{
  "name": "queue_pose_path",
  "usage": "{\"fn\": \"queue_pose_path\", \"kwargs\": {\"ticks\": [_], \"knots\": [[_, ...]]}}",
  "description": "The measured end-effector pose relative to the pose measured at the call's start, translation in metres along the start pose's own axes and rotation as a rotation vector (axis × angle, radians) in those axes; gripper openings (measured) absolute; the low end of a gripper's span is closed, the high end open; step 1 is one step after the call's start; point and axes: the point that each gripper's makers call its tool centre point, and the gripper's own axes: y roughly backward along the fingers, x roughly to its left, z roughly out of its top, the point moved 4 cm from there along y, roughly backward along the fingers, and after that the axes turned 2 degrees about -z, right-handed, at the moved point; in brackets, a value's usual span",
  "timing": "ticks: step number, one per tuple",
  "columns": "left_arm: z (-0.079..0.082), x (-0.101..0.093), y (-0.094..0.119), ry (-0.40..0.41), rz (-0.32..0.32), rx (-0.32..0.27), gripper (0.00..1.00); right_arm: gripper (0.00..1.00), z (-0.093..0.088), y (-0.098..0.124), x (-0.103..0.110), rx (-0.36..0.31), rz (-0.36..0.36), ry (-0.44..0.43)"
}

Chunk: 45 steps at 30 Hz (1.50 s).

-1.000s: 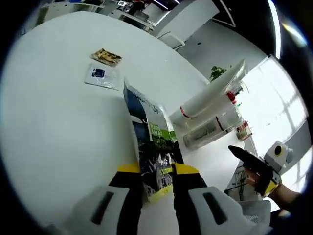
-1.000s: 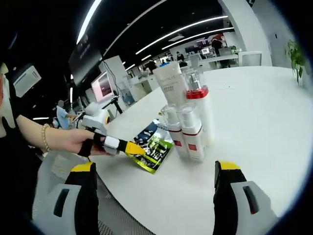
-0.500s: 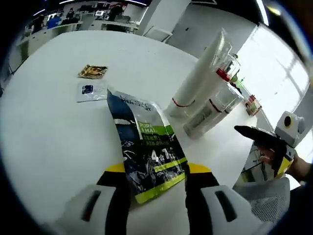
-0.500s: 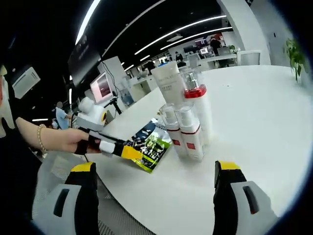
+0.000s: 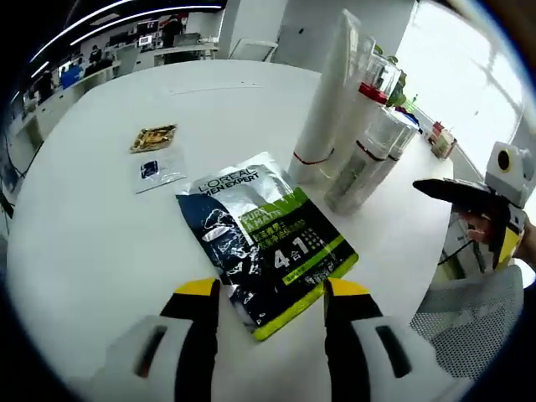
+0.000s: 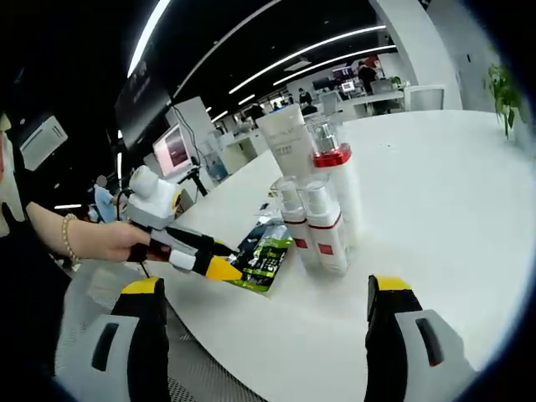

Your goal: Arrange the skincare products in the storage area until every visible bottle or jar stands upright without overlapping.

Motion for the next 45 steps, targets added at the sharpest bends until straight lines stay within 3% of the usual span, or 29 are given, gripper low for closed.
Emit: {"fn": "queue_pose_path", "kwargs": {"ticks": [4, 6, 9, 11, 12, 14, 15, 19, 21, 24, 25, 34, 41, 45], "knots": [[0.001, 0.006, 0.001, -0.064, 0.021, 0.006, 0.45, 0.99, -0.001, 0.000, 0.000, 0.002, -0.001, -0.002], [0.007, 0.006, 0.004, -0.134, 0.034, -0.026, 0.45, 0.99, -0.001, 0.000, 0.000, 0.004, -0.003, -0.002], [0.025, -0.001, 0.006, -0.324, -0.006, -0.088, 0.51, 0.99, -0.001, 0.000, 0.000, 0.001, -0.001, -0.005], [0.031, -0.004, 0.003, -0.389, -0.032, -0.094, 0.60, 0.99, -0.002, -0.001, 0.000, 0.004, 0.000, -0.005], [0.031, -0.006, 0.000, -0.383, -0.063, -0.085, 0.63, 0.99, -0.003, -0.001, 0.001, 0.005, -0.001, -0.004], [0.032, -0.001, -0.006, -0.373, -0.060, -0.061, 0.63, 0.99, -0.002, -0.001, 0.001, 0.001, -0.002, -0.008], [0.028, 0.004, -0.010, -0.371, -0.054, -0.018, 0.62, 0.99, -0.002, -0.001, 0.001, 0.000, -0.003, -0.010], [0.028, 0.009, -0.018, -0.380, -0.059, 0.016, 0.66, 0.99, -0.002, 0.000, 0.002, -0.003, -0.006, -0.012], [0.029, 0.009, -0.017, -0.410, -0.053, 0.032, 0.71, 0.99, -0.002, 0.000, 0.001, -0.006, -0.011, -0.014], [0.025, 0.016, -0.022, -0.443, -0.066, 0.103, 0.73, 0.99, -0.004, 0.001, -0.001, -0.008, -0.017, -0.025], [0.028, 0.018, -0.024, -0.444, -0.078, 0.080, 0.74, 0.99, -0.004, 0.001, 0.000, -0.008, -0.018, -0.027], [0.032, 0.013, -0.027, -0.542, -0.141, 0.110, 0.75, 0.99, -0.005, 0.002, 0.000, -0.007, -0.020, -0.034], [0.032, 0.013, -0.027, -0.520, -0.141, 0.125, 0.71, 0.99, -0.003, 0.001, 0.000, -0.008, -0.018, -0.028], [0.037, 0.008, -0.025, -0.493, -0.153, 0.100, 0.72, 0.99, -0.002, -0.001, 0.004, -0.009, -0.012, -0.026]]}}
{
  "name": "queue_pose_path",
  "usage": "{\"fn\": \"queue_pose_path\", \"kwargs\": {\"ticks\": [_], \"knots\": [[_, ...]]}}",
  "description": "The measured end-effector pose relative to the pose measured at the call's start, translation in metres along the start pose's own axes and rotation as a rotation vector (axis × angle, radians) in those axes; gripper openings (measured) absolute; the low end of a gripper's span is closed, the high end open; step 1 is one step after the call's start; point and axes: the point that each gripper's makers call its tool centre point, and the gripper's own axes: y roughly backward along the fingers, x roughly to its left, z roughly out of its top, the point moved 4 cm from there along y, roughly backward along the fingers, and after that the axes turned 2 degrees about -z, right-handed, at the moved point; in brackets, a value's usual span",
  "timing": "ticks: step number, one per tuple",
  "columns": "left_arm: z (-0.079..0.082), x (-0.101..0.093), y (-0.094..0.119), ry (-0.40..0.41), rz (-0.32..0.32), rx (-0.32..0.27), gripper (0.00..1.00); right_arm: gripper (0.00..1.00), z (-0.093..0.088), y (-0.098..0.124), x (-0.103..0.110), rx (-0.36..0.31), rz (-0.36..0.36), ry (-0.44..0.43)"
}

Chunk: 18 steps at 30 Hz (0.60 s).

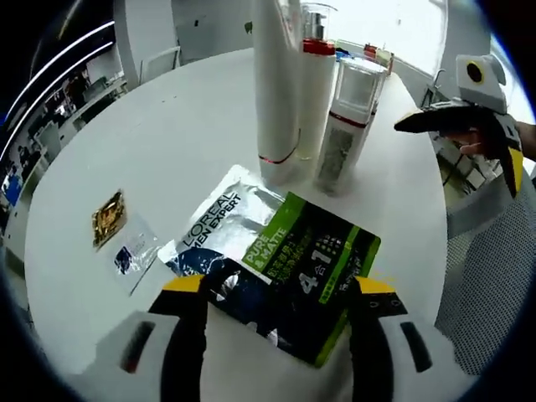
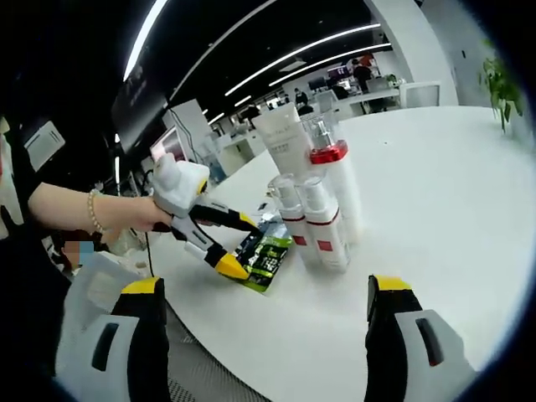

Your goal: Arrange the skincare products in the storage area until every visible bottle or jar stands upright without overlapping.

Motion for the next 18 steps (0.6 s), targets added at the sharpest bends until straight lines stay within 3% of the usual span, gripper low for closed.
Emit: {"fn": "queue_pose_path", "kwargs": {"ticks": [7, 18], "knots": [[0.006, 0.001, 0.011, 0.011, 0.015, -0.025, 0.76, 0.99, 0.002, -0.002, 0.007, 0.004, 0.009, 0.013], [-0.006, 0.005, 0.027, 0.050, 0.095, -0.029, 0.97, 0.99, 0.005, -0.001, 0.014, -0.027, -0.004, 0.004]]}}
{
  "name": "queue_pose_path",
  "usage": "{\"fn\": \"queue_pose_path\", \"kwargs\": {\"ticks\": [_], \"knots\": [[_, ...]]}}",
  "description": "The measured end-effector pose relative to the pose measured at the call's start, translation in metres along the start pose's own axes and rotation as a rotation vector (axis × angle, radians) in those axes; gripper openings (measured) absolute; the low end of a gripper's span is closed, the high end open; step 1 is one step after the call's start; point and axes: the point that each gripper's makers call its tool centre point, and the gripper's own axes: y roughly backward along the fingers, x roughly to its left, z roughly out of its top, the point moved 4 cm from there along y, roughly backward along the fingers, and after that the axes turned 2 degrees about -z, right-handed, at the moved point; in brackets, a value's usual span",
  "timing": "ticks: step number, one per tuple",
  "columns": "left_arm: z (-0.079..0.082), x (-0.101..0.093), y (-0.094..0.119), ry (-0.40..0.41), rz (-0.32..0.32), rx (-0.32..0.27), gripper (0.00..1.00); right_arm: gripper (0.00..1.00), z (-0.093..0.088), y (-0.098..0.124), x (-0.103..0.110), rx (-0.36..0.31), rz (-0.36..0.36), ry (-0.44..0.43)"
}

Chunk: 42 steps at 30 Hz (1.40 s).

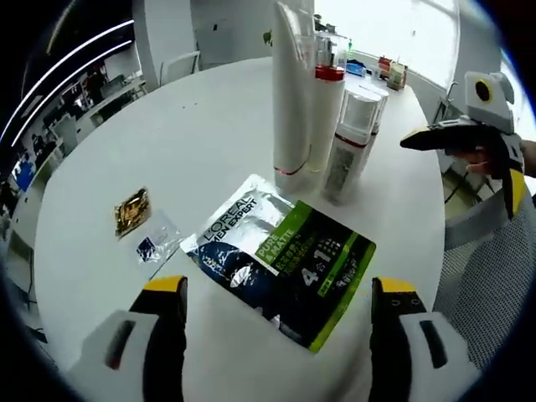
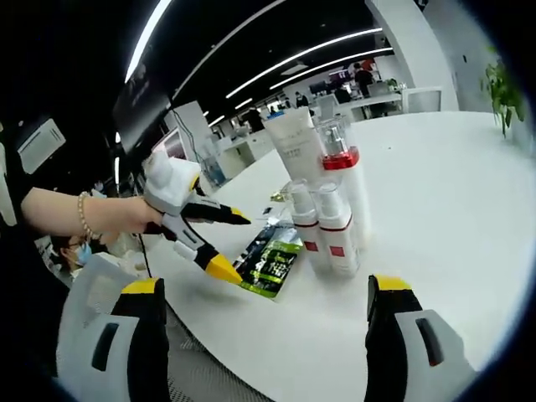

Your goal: Arrange the skincare products in the storage area until every visible bottle or jar stands upright without overlapping.

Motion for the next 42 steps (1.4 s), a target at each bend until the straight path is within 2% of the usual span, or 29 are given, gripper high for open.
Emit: {"fn": "queue_pose_path", "kwargs": {"ticks": [3, 6, 13, 19, 23, 28, 34, 38, 42], "knots": [[-0.003, 0.000, 0.012, 0.028, 0.019, -0.013, 0.98, 0.99, -0.002, -0.001, 0.003, 0.009, 0.011, 0.020], [-0.008, 0.000, 0.015, 0.050, 0.038, -0.013, 0.99, 1.00, -0.003, 0.001, 0.004, 0.019, 0.016, 0.037], [-0.019, -0.001, 0.029, 0.076, 0.047, -0.024, 0.99, 1.00, -0.002, 0.005, 0.002, 0.016, -0.011, 0.043], [-0.023, -0.001, 0.054, 0.112, 0.034, -0.087, 0.99, 1.00, 0.007, 0.008, 0.008, -0.008, -0.050, 0.035], [-0.033, 0.004, 0.076, 0.159, 0.033, -0.141, 0.99, 1.00, 0.008, 0.007, 0.005, 0.016, -0.094, 0.069], [-0.051, 0.005, 0.098, 0.208, 0.039, -0.171, 0.99, 1.00, 0.017, 0.009, 0.004, -0.021, -0.139, 0.028], [-0.075, 0.004, 0.119, 0.273, 0.093, -0.219, 0.99, 1.00, 0.028, 0.010, 0.009, -0.041, -0.178, 0.032], [-0.083, 0.005, 0.130, 0.336, 0.098, -0.257, 0.99, 1.00, 0.029, 0.011, 0.016, -0.039, -0.197, 0.041], [-0.087, 0.004, 0.144, 0.359, 0.098, -0.284, 0.99, 1.00, 0.030, 0.011, 0.020, -0.037, -0.207, 0.048]]}}
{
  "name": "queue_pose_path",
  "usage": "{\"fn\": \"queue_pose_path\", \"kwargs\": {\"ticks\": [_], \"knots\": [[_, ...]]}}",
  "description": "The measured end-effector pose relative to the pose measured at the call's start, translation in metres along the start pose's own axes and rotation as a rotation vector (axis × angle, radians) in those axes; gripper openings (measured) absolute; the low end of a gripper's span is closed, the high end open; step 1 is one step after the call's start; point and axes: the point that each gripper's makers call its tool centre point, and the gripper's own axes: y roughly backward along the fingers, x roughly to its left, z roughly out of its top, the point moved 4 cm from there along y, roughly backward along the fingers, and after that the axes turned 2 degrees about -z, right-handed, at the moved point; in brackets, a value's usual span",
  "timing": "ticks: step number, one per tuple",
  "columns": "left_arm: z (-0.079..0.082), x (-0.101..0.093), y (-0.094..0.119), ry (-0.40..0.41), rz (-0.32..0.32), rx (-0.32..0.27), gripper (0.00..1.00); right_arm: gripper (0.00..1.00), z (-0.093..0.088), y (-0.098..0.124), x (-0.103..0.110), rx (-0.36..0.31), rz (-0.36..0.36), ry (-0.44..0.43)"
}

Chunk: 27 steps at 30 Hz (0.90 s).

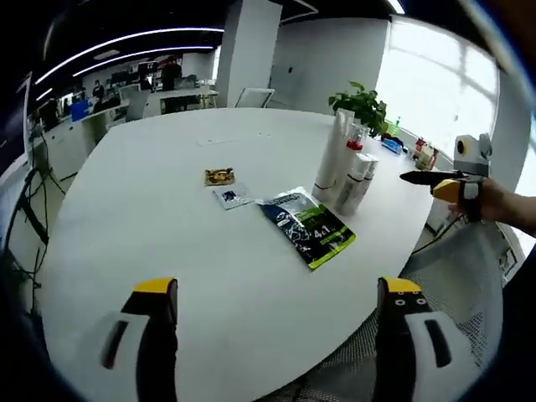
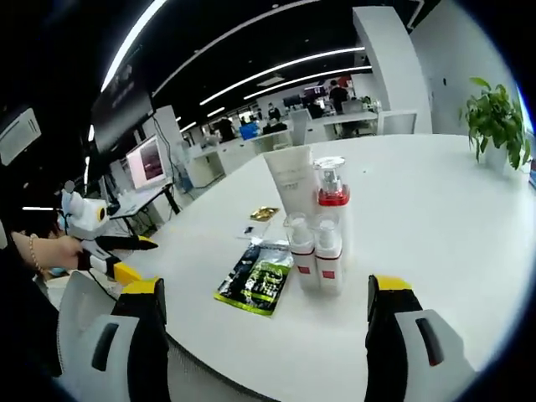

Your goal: Arrange the skincare products in the storage area until every visible bottle or jar stands upright without overlapping.

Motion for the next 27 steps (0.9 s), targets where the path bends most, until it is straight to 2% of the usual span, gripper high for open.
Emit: {"fn": "queue_pose_path", "kwargs": {"ticks": [6, 11, 13, 21, 24, 27], "knots": [[0.004, -0.005, 0.022, -0.007, 0.019, -0.050, 0.97, 1.00, -0.007, -0.001, -0.002, 0.028, -0.011, 0.026], [-0.001, 0.000, 0.025, -0.007, 0.054, -0.054, 0.97, 1.00, -0.006, -0.001, 0.001, 0.023, 0.004, 0.038], [0.003, 0.003, 0.026, -0.021, 0.074, -0.080, 0.97, 1.00, -0.006, -0.001, 0.002, 0.019, 0.014, 0.049], [0.002, 0.010, 0.029, 0.005, 0.129, -0.070, 0.95, 1.00, -0.005, -0.001, 0.007, 0.015, 0.034, 0.057], [0.003, 0.011, 0.027, -0.007, 0.160, -0.059, 0.98, 1.00, -0.005, 0.000, 0.008, 0.015, 0.043, 0.054], [0.003, 0.009, 0.026, -0.004, 0.161, -0.050, 0.98, 1.00, -0.004, 0.000, 0.009, 0.011, 0.046, 0.053]]}}
